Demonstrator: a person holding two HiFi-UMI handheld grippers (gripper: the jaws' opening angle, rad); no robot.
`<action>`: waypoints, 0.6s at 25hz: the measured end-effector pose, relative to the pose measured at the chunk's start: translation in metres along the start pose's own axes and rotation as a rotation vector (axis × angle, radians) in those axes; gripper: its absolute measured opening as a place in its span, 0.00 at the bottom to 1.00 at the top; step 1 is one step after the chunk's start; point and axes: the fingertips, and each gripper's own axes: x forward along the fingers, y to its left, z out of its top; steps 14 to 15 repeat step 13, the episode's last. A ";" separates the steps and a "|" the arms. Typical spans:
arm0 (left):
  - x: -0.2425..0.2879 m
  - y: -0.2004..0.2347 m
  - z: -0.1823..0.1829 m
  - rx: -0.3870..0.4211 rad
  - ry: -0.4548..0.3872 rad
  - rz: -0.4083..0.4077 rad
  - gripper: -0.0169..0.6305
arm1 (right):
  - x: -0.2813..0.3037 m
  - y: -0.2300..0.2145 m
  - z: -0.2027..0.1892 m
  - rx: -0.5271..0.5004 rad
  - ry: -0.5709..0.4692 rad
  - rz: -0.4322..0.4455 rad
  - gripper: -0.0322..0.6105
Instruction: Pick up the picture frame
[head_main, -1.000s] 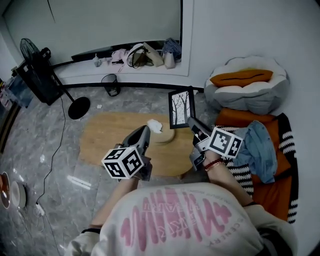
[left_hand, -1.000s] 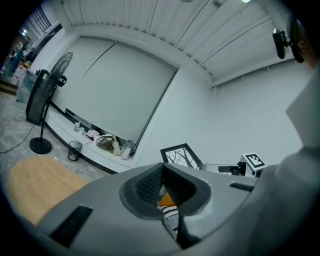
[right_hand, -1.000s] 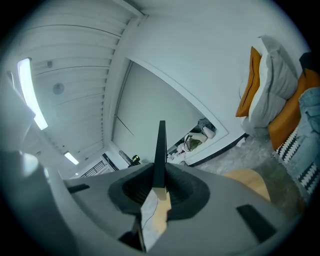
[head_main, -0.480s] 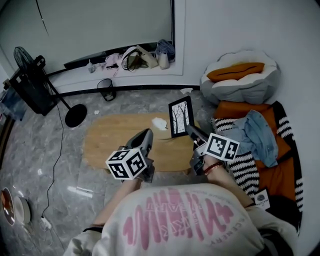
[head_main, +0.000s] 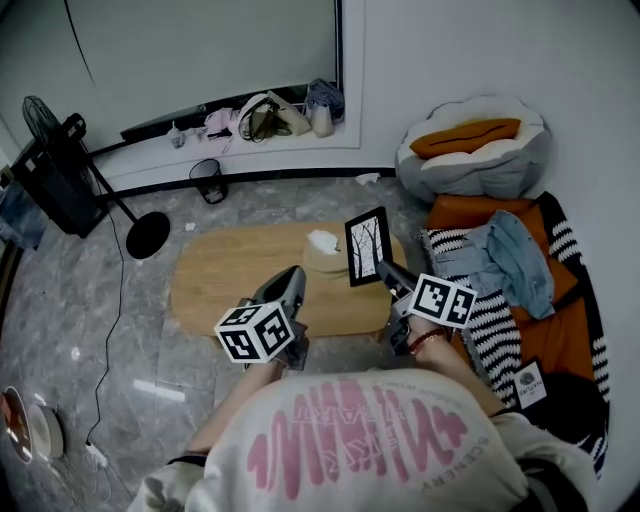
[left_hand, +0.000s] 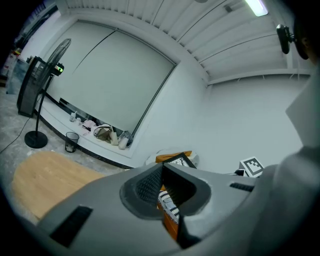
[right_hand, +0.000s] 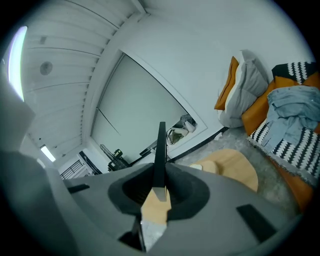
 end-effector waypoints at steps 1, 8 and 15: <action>-0.003 0.002 -0.001 -0.003 0.001 -0.002 0.03 | 0.000 0.000 -0.002 0.001 0.000 -0.005 0.17; -0.019 0.014 -0.003 -0.012 0.003 0.000 0.03 | 0.001 0.007 -0.019 -0.010 0.010 -0.024 0.17; -0.029 0.020 0.000 -0.012 -0.001 -0.010 0.03 | 0.002 0.016 -0.031 -0.011 0.013 -0.028 0.17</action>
